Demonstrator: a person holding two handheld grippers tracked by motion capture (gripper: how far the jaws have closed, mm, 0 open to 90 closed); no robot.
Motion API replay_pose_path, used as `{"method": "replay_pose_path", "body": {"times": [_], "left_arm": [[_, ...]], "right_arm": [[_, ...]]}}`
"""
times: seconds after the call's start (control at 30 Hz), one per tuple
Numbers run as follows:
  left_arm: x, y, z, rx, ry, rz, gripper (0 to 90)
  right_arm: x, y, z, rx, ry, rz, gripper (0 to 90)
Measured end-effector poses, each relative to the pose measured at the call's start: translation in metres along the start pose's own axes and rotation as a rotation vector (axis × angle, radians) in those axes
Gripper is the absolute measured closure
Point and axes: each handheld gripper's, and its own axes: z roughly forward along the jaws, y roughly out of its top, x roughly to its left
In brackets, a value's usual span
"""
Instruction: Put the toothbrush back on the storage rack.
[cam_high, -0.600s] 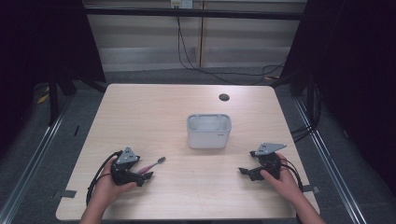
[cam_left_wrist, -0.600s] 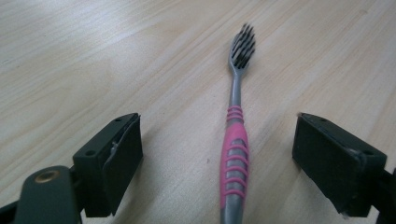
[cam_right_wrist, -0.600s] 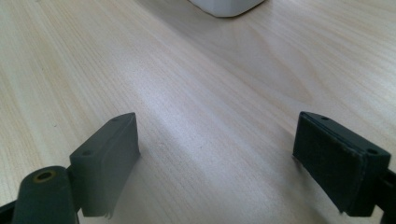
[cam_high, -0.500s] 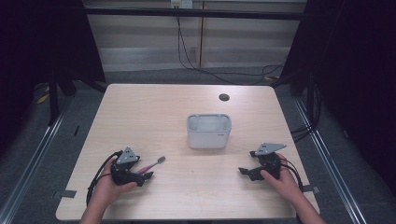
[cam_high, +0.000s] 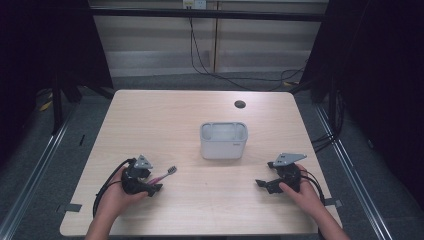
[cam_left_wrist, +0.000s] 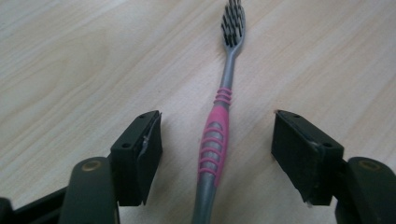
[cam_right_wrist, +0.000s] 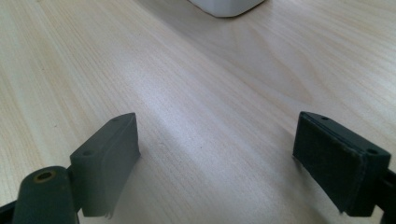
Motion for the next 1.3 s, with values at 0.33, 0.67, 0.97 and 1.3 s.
{"method": "replay_pose_path", "body": {"times": [0.33, 0.67, 0.97, 1.3], "left_arm": [[-0.004, 0.015, -0.001, 0.126, 0.008, -0.012, 42.4], [-0.001, 0.026, -0.004, 0.187, 0.014, -0.041, 47.1], [0.000, 0.030, -0.005, 0.213, 0.003, -0.045, 55.0], [0.000, 0.031, 0.000, 0.234, -0.012, -0.037, 64.2]], "right_arm": [[0.000, 0.000, 0.000, 0.001, 0.000, 0.001, 13.8], [0.000, 0.000, 0.000, 0.001, 0.000, 0.000, 13.8], [0.000, 0.000, 0.000, 0.001, 0.000, 0.001, 13.8], [0.000, 0.000, 0.000, 0.002, 0.000, 0.002, 13.8]]}}
